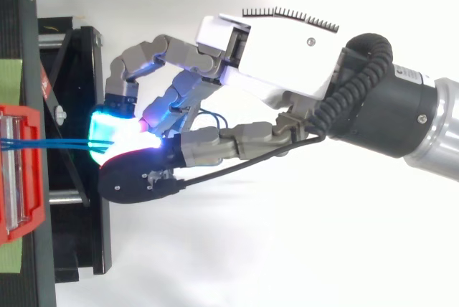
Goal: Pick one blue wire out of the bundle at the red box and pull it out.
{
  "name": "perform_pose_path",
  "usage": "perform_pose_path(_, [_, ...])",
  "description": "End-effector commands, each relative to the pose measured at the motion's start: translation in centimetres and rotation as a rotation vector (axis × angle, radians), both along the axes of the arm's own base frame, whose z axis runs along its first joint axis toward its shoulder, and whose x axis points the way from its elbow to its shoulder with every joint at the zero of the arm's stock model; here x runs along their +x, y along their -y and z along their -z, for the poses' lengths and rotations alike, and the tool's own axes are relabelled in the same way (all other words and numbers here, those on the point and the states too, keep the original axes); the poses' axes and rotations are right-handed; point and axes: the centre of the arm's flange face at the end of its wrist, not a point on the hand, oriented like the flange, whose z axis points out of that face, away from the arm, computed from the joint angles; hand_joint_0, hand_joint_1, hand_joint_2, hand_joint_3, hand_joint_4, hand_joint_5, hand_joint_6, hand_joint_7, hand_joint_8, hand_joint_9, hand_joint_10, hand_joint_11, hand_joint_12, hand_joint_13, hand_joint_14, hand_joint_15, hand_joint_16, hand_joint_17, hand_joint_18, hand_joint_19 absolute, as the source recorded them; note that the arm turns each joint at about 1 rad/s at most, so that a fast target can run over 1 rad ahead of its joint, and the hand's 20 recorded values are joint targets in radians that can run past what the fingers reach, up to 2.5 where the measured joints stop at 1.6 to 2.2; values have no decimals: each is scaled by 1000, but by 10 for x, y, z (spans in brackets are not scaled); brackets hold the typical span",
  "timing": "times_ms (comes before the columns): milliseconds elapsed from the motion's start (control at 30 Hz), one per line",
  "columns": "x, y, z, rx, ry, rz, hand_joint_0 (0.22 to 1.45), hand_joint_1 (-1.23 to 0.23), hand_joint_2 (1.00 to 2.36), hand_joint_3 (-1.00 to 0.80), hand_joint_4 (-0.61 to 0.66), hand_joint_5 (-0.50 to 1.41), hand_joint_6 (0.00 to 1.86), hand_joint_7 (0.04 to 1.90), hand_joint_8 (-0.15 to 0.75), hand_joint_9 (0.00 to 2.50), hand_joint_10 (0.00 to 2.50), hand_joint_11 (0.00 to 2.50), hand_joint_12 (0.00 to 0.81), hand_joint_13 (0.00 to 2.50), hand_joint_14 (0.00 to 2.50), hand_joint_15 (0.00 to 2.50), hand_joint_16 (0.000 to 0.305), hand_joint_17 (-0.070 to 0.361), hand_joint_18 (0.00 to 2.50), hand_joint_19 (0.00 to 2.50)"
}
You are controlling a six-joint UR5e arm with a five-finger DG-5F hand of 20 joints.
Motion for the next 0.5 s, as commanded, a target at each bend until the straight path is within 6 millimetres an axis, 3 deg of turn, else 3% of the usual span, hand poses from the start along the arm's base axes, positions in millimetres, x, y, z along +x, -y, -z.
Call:
perform_pose_path(0, [0, -1, 0, 0, 0, -2, 641, -796, 1021, -29, 264, -203, 886, 1164, 428, 937, 16, 685, 487, 969, 14, 477, 64, 144, 967, 575])
perform_pose_path(133, [0, 0, 0, -3, -1, 0, 639, -758, 1000, -13, 395, -183, 849, 1067, 469, 926, 10, 463, 527, 981, 11, 407, 74, 166, 1045, 559])
perform_pose_path(233, [0, 0, 0, -4, -1, 0, 616, -736, 1072, -43, 444, -167, 801, 1093, 486, 921, 9, 408, 537, 988, 11, 401, 76, 172, 1060, 552])
perform_pose_path(267, [0, 0, 0, -3, -1, 0, 618, -739, 1078, -54, 447, -165, 793, 1099, 487, 920, 11, 417, 541, 988, 10, 398, 76, 172, 1062, 554])
perform_pose_path(300, [0, 0, 0, -3, -1, 0, 657, -751, 1001, -65, 433, -164, 779, 1116, 483, 908, 10, 451, 532, 975, 11, 415, 74, 166, 1040, 558])
perform_pose_path(467, [0, 0, 0, -4, -1, 0, 723, -780, 1016, -130, 379, -181, 796, 971, 435, 877, 14, 624, 475, 934, 16, 456, 62, 139, 922, 560])
